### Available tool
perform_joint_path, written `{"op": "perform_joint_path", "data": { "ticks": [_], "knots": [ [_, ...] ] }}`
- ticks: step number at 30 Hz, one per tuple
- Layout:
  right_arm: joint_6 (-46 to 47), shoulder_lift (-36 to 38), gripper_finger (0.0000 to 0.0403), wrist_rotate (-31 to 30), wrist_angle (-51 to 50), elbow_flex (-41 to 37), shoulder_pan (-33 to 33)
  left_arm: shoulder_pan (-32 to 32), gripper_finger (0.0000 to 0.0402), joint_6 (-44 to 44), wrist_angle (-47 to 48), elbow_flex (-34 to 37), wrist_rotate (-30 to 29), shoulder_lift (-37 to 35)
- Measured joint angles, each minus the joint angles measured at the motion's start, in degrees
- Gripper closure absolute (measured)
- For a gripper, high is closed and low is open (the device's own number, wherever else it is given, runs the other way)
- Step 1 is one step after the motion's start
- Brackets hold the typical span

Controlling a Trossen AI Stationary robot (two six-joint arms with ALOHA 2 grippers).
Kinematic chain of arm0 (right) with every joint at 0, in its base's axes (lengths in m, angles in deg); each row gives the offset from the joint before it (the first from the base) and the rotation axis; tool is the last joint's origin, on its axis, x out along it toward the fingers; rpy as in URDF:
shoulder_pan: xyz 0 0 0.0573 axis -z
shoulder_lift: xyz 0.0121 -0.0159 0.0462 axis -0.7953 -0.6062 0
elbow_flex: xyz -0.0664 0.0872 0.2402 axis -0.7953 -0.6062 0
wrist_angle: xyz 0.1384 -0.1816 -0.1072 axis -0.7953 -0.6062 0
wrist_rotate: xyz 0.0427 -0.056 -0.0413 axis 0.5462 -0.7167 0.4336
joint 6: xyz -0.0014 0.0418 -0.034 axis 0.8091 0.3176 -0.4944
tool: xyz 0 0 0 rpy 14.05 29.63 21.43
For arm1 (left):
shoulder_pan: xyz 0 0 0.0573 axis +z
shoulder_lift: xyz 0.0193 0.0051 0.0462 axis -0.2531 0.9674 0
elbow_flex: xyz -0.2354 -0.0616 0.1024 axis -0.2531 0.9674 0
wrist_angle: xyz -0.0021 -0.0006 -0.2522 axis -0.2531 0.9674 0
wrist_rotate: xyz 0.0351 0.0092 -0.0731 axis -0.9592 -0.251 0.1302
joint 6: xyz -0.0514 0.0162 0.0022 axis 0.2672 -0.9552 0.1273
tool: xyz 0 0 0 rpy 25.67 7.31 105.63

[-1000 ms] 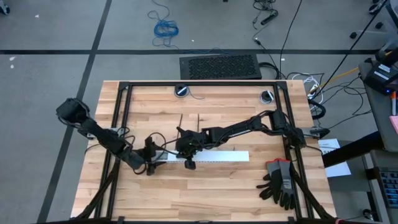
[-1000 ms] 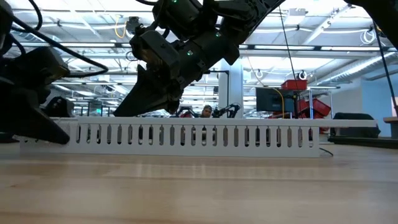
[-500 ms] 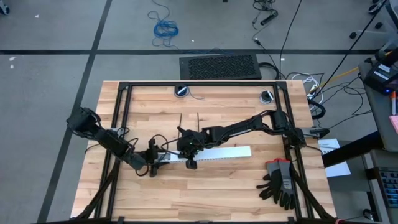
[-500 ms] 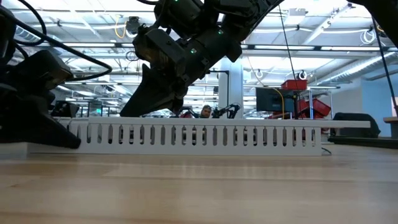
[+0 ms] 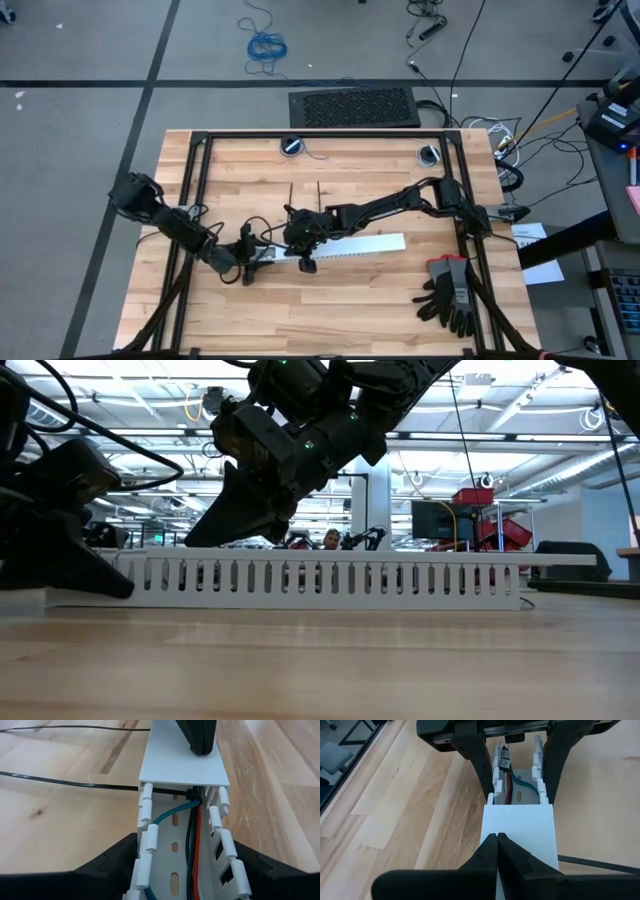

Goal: Ziptie cables
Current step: Close the white cable duct

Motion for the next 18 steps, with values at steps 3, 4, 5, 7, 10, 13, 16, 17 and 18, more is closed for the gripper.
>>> {"op": "perform_joint_path", "data": {
  "ticks": [3, 4, 5, 7, 10, 13, 16, 17, 18],
  "knots": [
    [-0.3, 1.6, 0.0403, 0.0, -0.7, 0.0, 0.2, 0.0, 0.0171, 1.5, 0.4, -0.2, 0.0, 0.0],
    [-0.4, 2.3, 0.0403, -0.2, -1.1, -0.1, 0.2, 0.0, 0.0171, 1.9, 0.6, -0.2, -0.1, -0.1],
    [-0.5, 2.9, 0.0403, -0.7, -1.5, -0.1, 0.1, 0.0, 0.0171, 2.4, 0.6, -0.3, -0.2, -0.1],
    [-0.7, 4.2, 0.0403, -1.1, -2.6, -0.3, 0.0, 0.1, 0.0171, 3.2, 0.6, -0.4, -0.2, -0.1],
    [-1.4, 6.5, 0.0403, -0.8, -5.1, -0.4, -0.2, 0.2, 0.0171, 3.4, 0.8, -0.3, -0.6, -0.1],
    [-1.6, 8.4, 0.0403, -0.8, -7.5, -0.2, -0.2, 0.2, 0.0171, 3.4, 0.9, -0.3, -0.7, -0.1],
    [-1.6, 8.6, 0.0403, -0.9, -9.0, -0.2, -0.2, 0.1, 0.0171, 3.2, 1.1, -0.3, -0.7, -0.1],
    [-1.6, 8.6, 0.0403, -0.9, -9.1, -0.2, -0.2, 0.1, 0.0171, 3.2, 1.2, -0.3, -0.6, -0.1],
    [-1.6, 8.6, 0.0403, -1.0, -9.0, -0.2, -0.2, 0.1, 0.0171, 3.2, 1.3, -0.3, -0.7, -0.1]
  ]
}}
